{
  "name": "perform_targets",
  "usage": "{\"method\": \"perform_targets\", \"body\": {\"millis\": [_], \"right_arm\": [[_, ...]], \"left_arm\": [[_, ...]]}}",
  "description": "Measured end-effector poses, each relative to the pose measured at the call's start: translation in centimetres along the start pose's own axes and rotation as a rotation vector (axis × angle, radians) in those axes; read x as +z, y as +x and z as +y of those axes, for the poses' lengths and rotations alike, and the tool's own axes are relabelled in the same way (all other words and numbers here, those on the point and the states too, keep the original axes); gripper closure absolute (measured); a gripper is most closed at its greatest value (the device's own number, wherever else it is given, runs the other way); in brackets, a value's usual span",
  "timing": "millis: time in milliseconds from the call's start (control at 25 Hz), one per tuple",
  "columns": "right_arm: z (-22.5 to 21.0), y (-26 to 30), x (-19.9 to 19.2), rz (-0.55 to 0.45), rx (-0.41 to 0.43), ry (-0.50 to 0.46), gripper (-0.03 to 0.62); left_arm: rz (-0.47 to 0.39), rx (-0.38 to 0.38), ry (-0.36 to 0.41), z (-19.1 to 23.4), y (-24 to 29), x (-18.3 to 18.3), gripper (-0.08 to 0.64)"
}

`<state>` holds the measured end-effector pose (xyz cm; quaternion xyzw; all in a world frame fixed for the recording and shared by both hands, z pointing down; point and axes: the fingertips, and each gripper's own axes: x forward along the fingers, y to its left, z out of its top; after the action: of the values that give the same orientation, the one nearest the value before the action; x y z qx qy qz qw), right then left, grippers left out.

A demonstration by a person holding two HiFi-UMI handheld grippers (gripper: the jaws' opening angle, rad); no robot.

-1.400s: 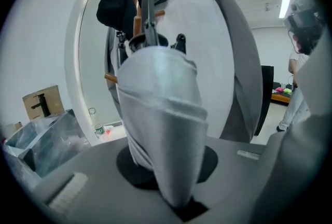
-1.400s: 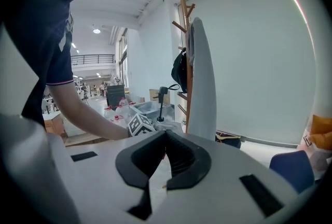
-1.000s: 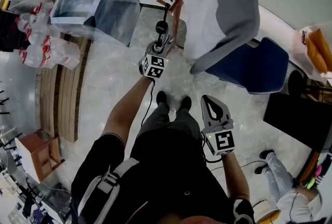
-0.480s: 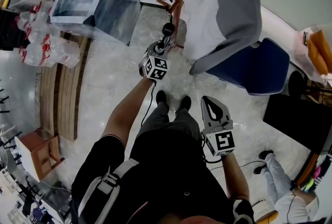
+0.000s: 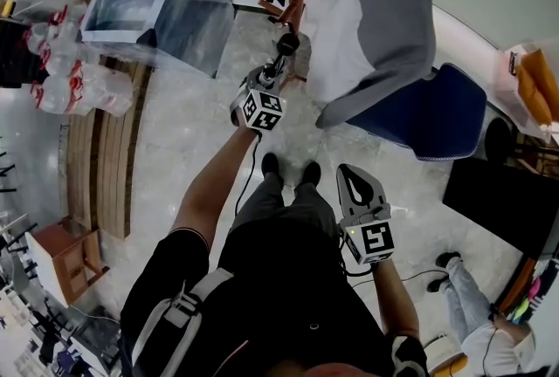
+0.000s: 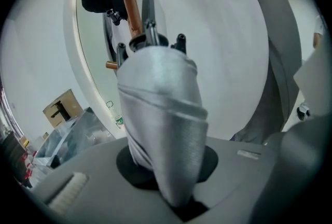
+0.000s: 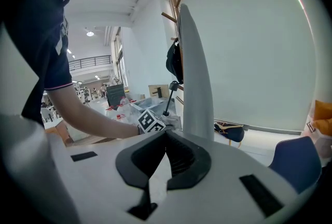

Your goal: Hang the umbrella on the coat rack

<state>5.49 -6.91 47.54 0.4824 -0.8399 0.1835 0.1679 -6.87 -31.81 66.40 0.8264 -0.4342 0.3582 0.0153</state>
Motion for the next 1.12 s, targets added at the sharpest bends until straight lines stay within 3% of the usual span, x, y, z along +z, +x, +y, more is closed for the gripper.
{"method": "perform_targets", "body": {"millis": [360, 1120], "right_arm": [[-0.2, 0.7, 0.4, -0.027, 0.009, 0.001, 0.589], [-0.7, 1.7, -0.4, -0.003, 0.023, 0.017, 0.589]], "left_arm": [[0.055, -0.034, 0.006, 0.0, 2.1, -1.4, 0.515], [-0.051, -0.112, -0.073, -1.2, 6.9, -1.7, 0.514]]}}
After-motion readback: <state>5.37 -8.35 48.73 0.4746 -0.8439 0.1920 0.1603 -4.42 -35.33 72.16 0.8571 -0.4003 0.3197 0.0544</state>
